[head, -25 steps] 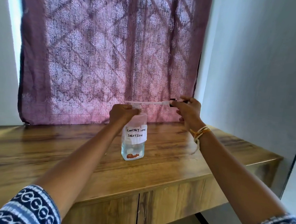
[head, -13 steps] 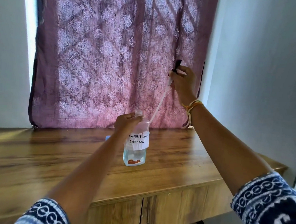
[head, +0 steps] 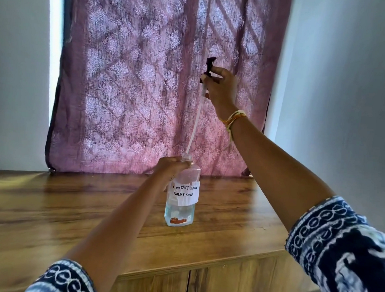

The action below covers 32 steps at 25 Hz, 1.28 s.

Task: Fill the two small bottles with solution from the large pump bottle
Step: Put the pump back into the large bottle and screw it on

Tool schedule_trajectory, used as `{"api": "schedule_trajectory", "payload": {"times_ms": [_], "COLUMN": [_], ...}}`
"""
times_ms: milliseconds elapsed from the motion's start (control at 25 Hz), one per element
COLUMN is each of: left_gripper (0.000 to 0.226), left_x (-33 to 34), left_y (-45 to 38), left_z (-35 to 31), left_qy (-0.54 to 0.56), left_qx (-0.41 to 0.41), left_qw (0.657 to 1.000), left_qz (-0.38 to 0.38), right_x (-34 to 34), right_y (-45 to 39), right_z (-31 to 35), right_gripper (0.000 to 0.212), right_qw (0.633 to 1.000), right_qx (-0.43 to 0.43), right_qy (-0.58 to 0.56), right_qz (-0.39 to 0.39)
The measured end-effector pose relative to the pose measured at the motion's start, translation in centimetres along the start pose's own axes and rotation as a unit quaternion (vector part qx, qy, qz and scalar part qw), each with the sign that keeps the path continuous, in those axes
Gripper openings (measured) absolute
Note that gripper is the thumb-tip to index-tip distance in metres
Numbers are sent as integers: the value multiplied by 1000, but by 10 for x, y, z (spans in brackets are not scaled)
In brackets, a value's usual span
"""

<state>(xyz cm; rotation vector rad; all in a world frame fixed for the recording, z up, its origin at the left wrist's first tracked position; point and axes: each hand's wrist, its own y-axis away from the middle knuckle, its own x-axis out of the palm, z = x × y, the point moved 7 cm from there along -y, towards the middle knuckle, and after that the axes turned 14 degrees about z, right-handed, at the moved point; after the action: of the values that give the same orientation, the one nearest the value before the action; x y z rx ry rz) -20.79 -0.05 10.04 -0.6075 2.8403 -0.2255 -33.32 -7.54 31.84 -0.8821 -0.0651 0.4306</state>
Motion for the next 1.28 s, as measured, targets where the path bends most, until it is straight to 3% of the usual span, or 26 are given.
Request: {"api": "schedule_trajectory", "payload": {"times_ms": [200, 440, 560, 680, 920, 1080, 1280], "left_gripper": [47, 48, 46, 49, 63, 54, 46], "left_x": [0, -1, -1, -1, -2, -3, 1], "left_y": [-1, 1, -1, -2, -6, -5, 6], "left_z": [0, 1, 0, -1, 6, 9, 2], "left_qy": [-5, -13, -25, -56, -24, -9, -68], "left_qx": [-2, -4, 15, 15, 4, 18, 68], "left_qw": [1000, 1000, 1000, 998, 1000, 1000, 995], "left_qz": [2, -4, 1, 3, 5, -10, -22], "right_x": [11, 22, 35, 45, 39, 40, 35], "right_y": [4, 29, 58, 86, 101, 108, 111], "right_z": [-4, -37, -57, -81, -109, -120, -126], "right_gripper": [27, 30, 21, 26, 25, 28, 37], "right_qw": [999, 996, 985, 973, 968, 965, 970], "right_qx": [-5, 59, 103, 136, 146, 134, 128], "right_qy": [41, -17, -47, -32, -68, -8, 5], "right_qz": [11, 60, 126, 184, 193, 223, 207]}}
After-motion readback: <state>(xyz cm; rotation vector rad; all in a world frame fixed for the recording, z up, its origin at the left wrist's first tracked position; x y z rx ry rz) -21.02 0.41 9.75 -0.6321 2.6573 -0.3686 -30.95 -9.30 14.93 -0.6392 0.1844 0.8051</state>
